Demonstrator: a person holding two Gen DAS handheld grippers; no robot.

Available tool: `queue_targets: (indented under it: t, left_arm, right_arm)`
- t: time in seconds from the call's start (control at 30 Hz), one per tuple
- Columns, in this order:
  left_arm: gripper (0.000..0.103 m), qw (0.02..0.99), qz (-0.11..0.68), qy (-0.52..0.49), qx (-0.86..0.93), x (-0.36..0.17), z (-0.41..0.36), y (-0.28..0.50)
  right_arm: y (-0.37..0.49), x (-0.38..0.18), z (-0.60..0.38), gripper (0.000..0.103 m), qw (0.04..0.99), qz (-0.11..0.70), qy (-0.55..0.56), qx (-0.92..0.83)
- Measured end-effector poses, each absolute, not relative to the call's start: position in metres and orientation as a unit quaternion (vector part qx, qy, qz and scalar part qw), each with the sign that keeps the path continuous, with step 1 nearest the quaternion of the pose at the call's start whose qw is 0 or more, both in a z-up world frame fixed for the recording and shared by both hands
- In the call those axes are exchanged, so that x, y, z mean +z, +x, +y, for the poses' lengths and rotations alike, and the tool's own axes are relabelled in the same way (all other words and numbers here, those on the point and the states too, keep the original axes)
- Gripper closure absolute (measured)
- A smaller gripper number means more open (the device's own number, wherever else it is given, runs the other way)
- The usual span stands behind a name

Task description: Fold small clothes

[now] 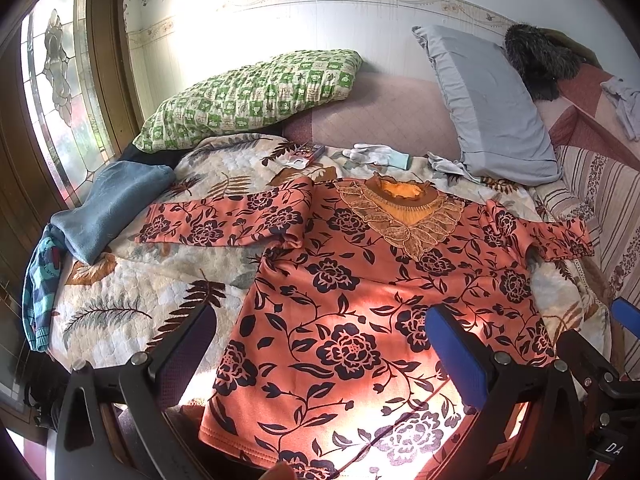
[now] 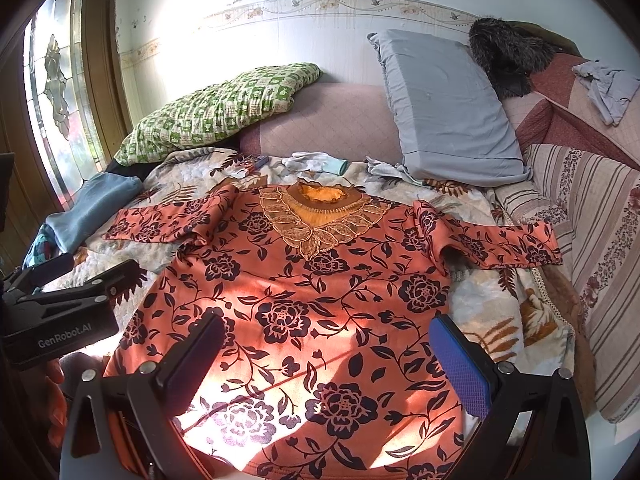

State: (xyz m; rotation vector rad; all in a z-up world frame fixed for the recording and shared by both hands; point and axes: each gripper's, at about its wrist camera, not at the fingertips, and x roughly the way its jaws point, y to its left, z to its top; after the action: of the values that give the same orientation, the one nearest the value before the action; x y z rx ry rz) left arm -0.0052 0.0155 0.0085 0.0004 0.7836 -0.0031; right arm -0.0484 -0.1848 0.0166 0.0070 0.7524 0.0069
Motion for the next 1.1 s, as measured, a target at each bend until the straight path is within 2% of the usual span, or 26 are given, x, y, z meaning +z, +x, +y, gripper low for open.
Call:
queue_targets:
  t: [0.17, 0.33, 0.53, 0.67, 0.9, 0.97, 1.0, 1.03, 1.07, 1.1]
  left_arm:
    - [0.000, 0.921, 0.390, -0.012, -0.009, 0.006, 0.018, -0.003]
    - [0.000, 0.894, 0.439, -0.087, -0.039, -0.018, 0.051, 0.010]
    - [0.000, 0.861, 0.488, -0.140, 0.007, -0.068, 0.106, 0.010]
    - [0.000, 0.816, 0.533, -0.222, -0.014, -0.105, 0.138, 0.005]
    - [0.000, 0.797, 0.549, -0.250, -0.015, -0.130, 0.154, 0.001]
    - [0.002, 0.799, 0.548, -0.248, -0.010, -0.133, 0.155, 0.000]
    - [0.010, 0.802, 0.548, -0.238, -0.007, -0.133, 0.154, 0.000]
    - [0.021, 0.801, 0.550, -0.236, -0.013, -0.134, 0.153, 0.001]
    - [0.026, 0.796, 0.555, -0.241, -0.022, -0.135, 0.153, 0.001]
    - [0.031, 0.791, 0.561, -0.244, -0.024, -0.137, 0.153, 0.001]
  right_arm:
    - [-0.048, 0.016, -0.184, 0.000, 0.930, 0.367, 0.003, 0.004]
    - [-0.046, 0.005, -0.200, 0.000, 0.918, 0.394, 0.043, 0.023]
    - [-0.051, -0.052, -0.301, 0.000, 0.866, 0.476, 0.149, -0.024]
    - [-0.058, -0.100, -0.368, 0.000, 0.811, 0.536, 0.226, -0.056]
    - [-0.055, -0.151, -0.384, 0.003, 0.758, 0.597, 0.261, -0.010]
    - [-0.056, -0.159, -0.378, 0.014, 0.751, 0.613, 0.247, -0.008]
    - [-0.057, -0.160, -0.376, 0.017, 0.753, 0.614, 0.236, -0.013]
    - [-0.059, -0.162, -0.376, 0.032, 0.752, 0.615, 0.238, -0.013]
    - [-0.061, -0.164, -0.377, 0.059, 0.744, 0.619, 0.251, -0.009]
    - [-0.062, -0.166, -0.378, 0.066, 0.735, 0.625, 0.263, -0.008]
